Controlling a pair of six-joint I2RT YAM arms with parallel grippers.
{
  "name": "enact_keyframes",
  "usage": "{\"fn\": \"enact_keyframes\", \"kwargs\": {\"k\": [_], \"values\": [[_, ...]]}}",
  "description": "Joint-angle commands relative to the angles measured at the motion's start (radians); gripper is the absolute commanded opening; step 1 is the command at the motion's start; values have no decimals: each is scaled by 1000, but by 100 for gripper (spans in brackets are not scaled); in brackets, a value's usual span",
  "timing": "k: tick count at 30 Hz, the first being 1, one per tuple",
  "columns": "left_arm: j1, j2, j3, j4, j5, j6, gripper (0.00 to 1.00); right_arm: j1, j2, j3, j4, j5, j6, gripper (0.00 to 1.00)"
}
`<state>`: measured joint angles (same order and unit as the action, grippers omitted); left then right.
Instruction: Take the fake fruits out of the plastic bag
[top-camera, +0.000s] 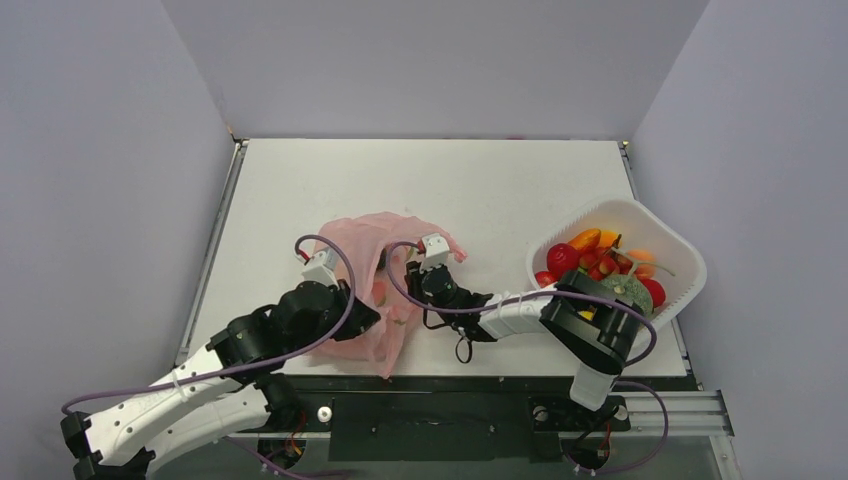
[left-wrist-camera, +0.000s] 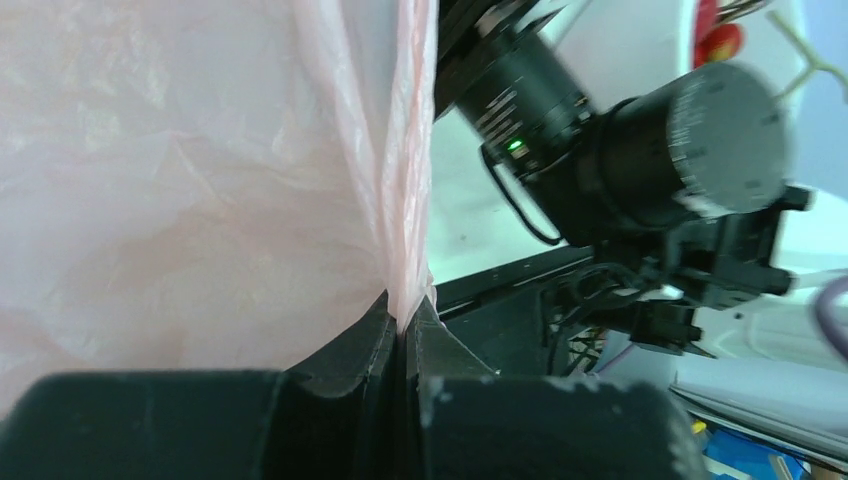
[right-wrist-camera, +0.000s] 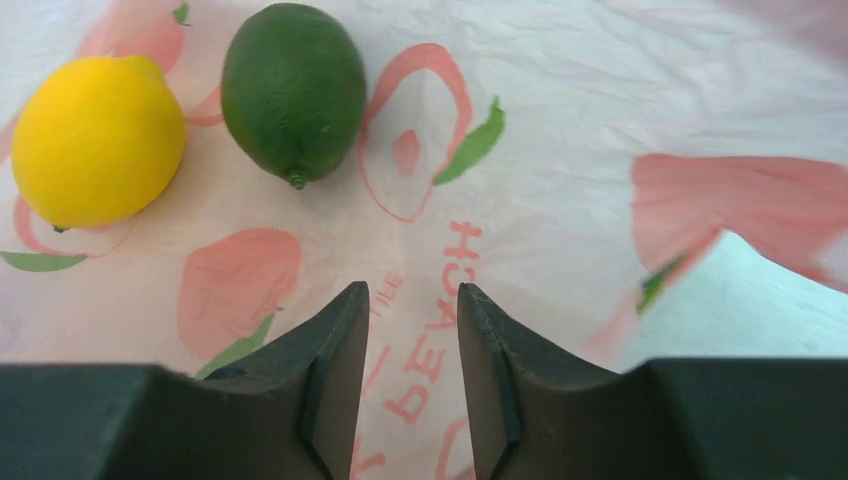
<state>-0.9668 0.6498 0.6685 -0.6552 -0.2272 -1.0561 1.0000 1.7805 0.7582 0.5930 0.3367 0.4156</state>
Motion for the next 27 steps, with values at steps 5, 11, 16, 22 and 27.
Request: {"fn": "enact_keyframes", "kwargs": {"k": [5,11,16,22,27], "values": [[-45,182,255,99,191,145,0,6,-155,-100,1,28,36,45],[-175,73,101,61,46,2,0,33,-208,-124,6,-1,30,61],[-174,-134,-11,-194,-97,-157,0,46,-157,-92,40,-1,14,68],[-174,-274,-42,-296,-169,-229,0,46,-76,-26,84,-78,19,72],[-174,-264,-42,-299,-181,-230,0,55,-35,38,99,-123,33,77]]}}
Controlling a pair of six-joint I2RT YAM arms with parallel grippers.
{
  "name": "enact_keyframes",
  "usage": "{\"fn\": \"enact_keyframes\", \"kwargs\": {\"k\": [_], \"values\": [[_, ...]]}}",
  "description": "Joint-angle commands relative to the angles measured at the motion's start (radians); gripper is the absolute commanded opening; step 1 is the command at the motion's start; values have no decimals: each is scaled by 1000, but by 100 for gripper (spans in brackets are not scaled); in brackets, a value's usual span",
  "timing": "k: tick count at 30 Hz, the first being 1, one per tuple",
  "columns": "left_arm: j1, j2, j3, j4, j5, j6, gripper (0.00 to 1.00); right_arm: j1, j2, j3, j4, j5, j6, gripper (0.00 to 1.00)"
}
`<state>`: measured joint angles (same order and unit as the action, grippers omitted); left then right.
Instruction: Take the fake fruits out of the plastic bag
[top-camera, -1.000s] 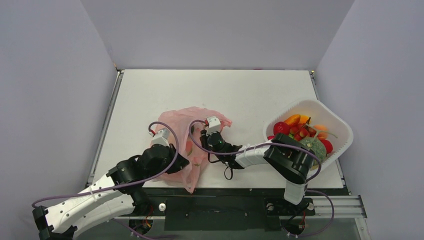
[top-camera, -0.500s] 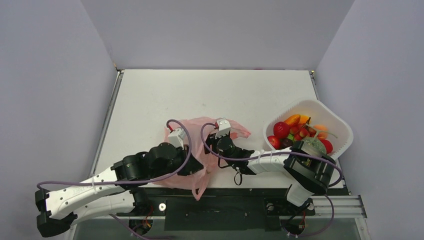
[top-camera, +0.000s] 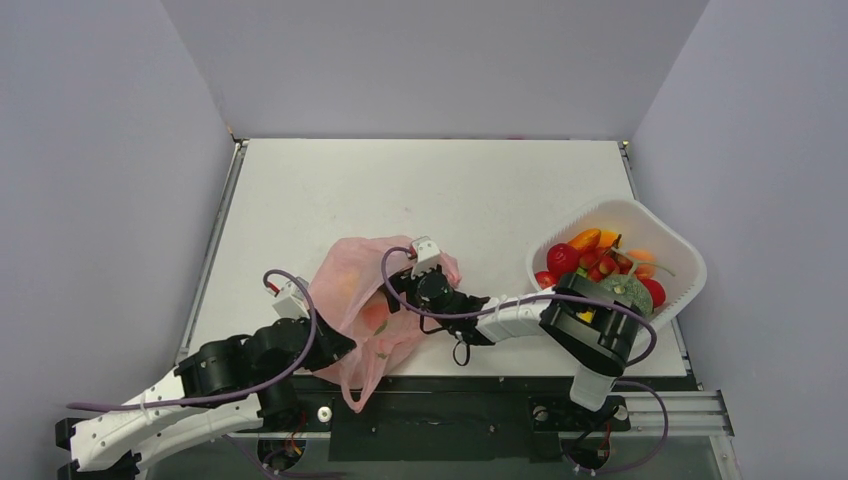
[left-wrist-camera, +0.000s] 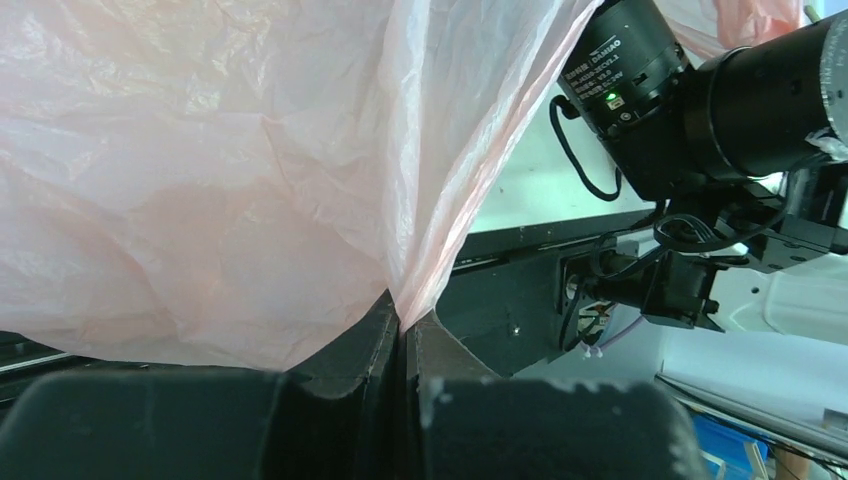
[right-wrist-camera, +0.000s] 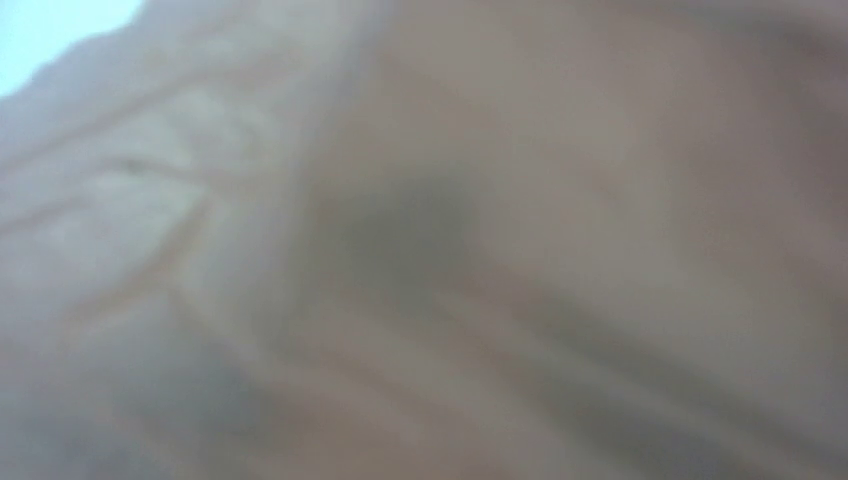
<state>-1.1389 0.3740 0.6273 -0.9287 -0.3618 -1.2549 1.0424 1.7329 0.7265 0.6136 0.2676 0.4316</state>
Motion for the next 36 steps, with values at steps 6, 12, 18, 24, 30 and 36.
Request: {"fn": "enact_keyframes", "kwargs": {"k": [6,12,18,24,30,36], "values": [[-2,73,15,-18,-42,0,0,33,80,145,65,12,18,80],[-2,117,13,12,-30,19,0,38,196,218,116,78,19,83],[-2,112,-5,36,-18,16,0,34,327,357,6,167,10,81],[-2,103,-16,41,-15,15,0,25,290,329,32,149,-57,54],[-2,107,-16,49,-34,24,0,21,218,299,64,86,-113,41],[-1,131,39,92,-41,76,0,15,132,206,69,134,-49,52]]}}
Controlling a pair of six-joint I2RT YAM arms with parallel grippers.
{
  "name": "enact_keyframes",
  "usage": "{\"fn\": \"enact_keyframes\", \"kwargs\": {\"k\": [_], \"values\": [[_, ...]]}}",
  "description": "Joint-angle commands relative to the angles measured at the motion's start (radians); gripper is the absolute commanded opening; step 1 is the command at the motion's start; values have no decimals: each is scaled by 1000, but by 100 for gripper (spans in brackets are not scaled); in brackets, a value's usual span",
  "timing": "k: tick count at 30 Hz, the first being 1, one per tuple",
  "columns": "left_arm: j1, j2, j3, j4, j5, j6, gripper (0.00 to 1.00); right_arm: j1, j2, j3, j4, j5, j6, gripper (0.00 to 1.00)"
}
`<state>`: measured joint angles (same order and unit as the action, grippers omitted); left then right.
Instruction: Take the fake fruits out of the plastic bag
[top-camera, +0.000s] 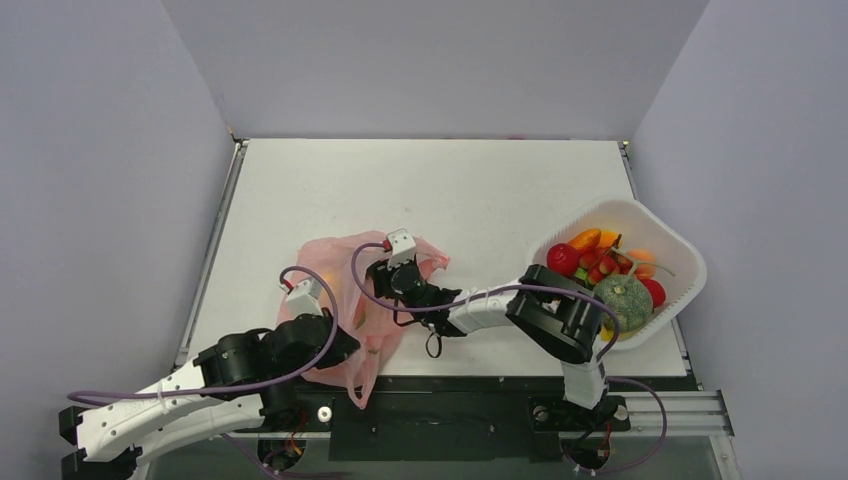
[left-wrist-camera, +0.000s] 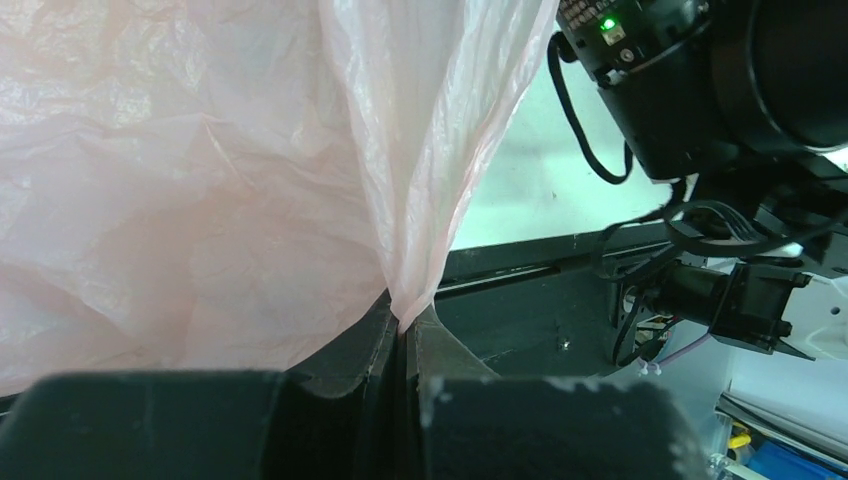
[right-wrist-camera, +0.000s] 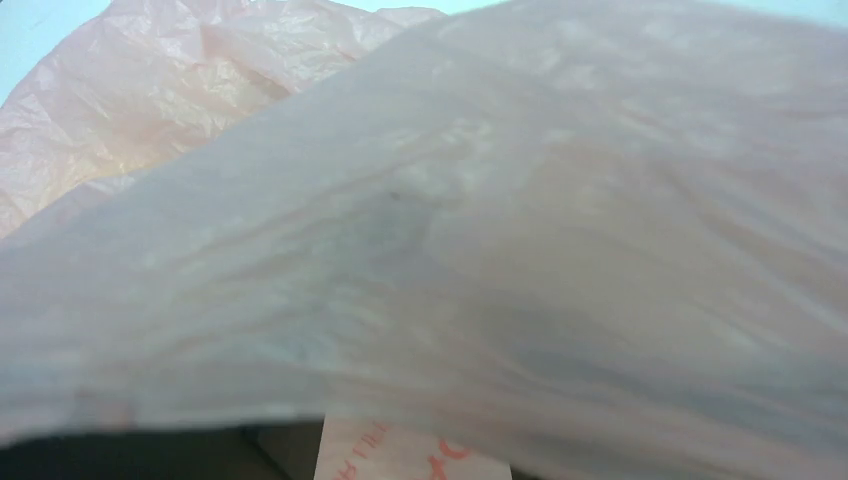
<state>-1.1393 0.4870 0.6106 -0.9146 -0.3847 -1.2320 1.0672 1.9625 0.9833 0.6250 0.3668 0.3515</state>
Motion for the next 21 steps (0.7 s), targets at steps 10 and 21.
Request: {"fn": "enact_keyframes", "kwargs": {"k": [10,21], "values": [[122,535,486,361,271,436,0,-108,-249,-194,-32,147,68,56],[30,478,289,342,204,342,0,-140,-444,-352,-118,167,81,58]]}}
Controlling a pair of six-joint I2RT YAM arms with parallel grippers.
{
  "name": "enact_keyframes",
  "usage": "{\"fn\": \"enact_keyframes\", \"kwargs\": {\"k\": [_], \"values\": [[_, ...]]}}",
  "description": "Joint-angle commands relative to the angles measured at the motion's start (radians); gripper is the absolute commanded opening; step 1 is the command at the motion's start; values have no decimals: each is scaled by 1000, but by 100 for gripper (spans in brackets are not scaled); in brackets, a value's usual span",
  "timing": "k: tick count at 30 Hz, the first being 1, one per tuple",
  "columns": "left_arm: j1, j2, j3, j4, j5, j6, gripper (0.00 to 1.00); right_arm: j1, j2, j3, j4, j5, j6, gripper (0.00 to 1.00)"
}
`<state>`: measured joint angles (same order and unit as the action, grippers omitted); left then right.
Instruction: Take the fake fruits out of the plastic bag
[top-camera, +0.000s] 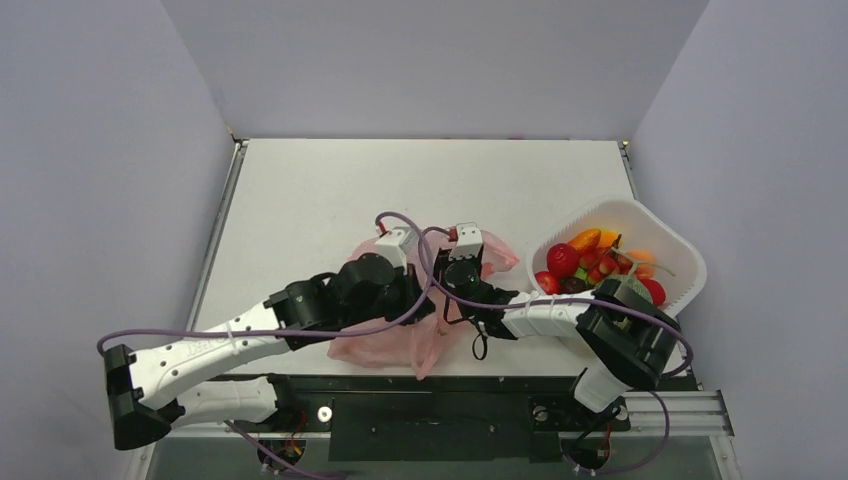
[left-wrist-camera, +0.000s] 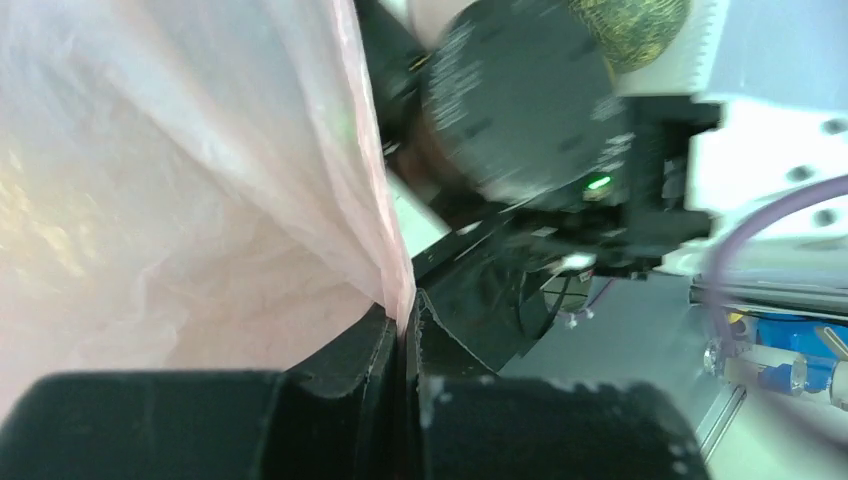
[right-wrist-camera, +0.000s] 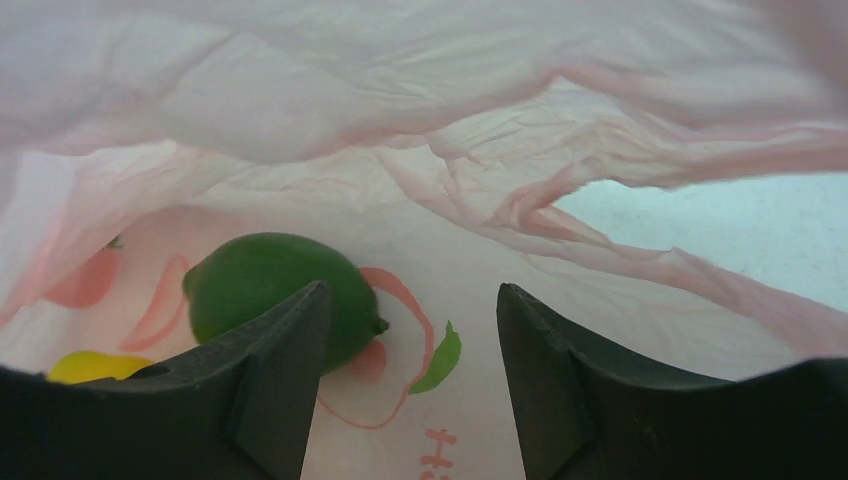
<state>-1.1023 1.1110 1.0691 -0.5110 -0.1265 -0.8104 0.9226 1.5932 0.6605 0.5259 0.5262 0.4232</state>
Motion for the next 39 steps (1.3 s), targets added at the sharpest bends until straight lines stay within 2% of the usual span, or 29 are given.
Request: {"fn": "enact_keyframes", "kwargs": {"k": [1,4,8,12,16,17,20,22,26,28,34,39], "values": [[-7,-178,-208,-81,-68,-105,0,5,-92,-37,-24,-2,11,59],[-6,-366,-390,-194,-140,-257,0,5,-125,-63,-20,-75,10,63],[-5,-565,-533,-229,-154,-376,0,7,-147,-68,-8,-203,7,68],[-4,-652,-579,-229,-166,-409,0,8,-117,-50,52,-360,4,72],[-4,-634,-547,-239,-181,-395,0,43,-68,-16,92,-451,47,73],[-4,-626,-538,-249,-188,-389,0,70,-55,-14,114,-447,53,73],[-4,-583,-500,-273,-208,-365,0,131,-8,13,166,-432,85,65],[-4,-564,-486,-269,-208,-356,0,151,52,41,193,-423,108,67],[-5,-541,-469,-255,-196,-342,0,177,89,80,135,-225,106,73],[-5,-540,-467,-256,-195,-342,0,176,99,84,124,-149,62,75],[-4,-553,-477,-257,-186,-340,0,178,112,133,5,-50,-156,76],[-4,-566,-475,-269,-199,-337,0,158,116,136,-21,-55,-301,80]]}}
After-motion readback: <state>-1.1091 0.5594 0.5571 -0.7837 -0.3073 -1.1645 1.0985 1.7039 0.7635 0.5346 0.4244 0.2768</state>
